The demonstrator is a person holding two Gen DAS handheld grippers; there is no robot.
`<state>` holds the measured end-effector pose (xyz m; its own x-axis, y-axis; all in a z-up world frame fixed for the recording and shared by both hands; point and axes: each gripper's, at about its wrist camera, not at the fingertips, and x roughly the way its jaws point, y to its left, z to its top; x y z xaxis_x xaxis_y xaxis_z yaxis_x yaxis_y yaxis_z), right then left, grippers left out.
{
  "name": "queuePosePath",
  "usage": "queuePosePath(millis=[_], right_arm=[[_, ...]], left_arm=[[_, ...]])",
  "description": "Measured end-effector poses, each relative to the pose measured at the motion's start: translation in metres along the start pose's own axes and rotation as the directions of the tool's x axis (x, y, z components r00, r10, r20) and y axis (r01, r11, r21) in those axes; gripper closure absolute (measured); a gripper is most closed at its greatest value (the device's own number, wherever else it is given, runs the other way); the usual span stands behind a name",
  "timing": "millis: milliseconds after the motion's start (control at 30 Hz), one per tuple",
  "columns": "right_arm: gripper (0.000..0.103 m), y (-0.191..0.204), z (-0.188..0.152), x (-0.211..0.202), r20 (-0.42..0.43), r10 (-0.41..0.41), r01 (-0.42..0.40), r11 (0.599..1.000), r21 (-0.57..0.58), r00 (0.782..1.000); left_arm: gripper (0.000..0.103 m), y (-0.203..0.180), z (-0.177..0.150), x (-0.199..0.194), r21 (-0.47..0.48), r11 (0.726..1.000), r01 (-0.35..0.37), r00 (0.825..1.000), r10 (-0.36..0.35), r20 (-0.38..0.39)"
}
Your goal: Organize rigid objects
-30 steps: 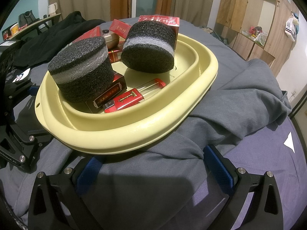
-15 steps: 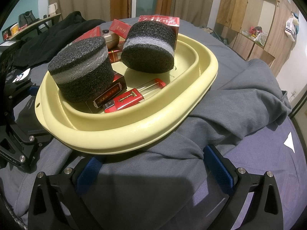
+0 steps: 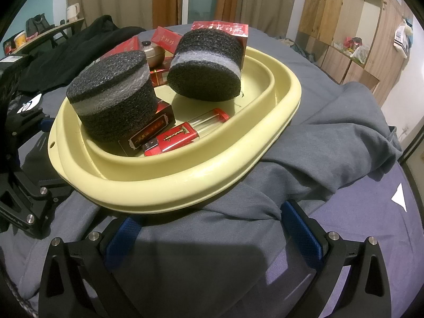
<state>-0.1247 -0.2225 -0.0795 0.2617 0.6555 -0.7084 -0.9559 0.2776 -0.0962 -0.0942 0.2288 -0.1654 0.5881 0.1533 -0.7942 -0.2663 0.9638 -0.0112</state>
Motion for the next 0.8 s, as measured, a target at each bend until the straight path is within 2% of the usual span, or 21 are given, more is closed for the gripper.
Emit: queuePosePath(millis=[800], right_arm=[[0.000, -0.0019, 0.0013, -0.0016, -0.001, 0.004, -0.004, 1.000, 0.004, 1.000]], left_arm=[[0.000, 0.0002, 0.0001, -0.0006, 0.000, 1.000, 0.001, 1.000, -0.001, 0.000]])
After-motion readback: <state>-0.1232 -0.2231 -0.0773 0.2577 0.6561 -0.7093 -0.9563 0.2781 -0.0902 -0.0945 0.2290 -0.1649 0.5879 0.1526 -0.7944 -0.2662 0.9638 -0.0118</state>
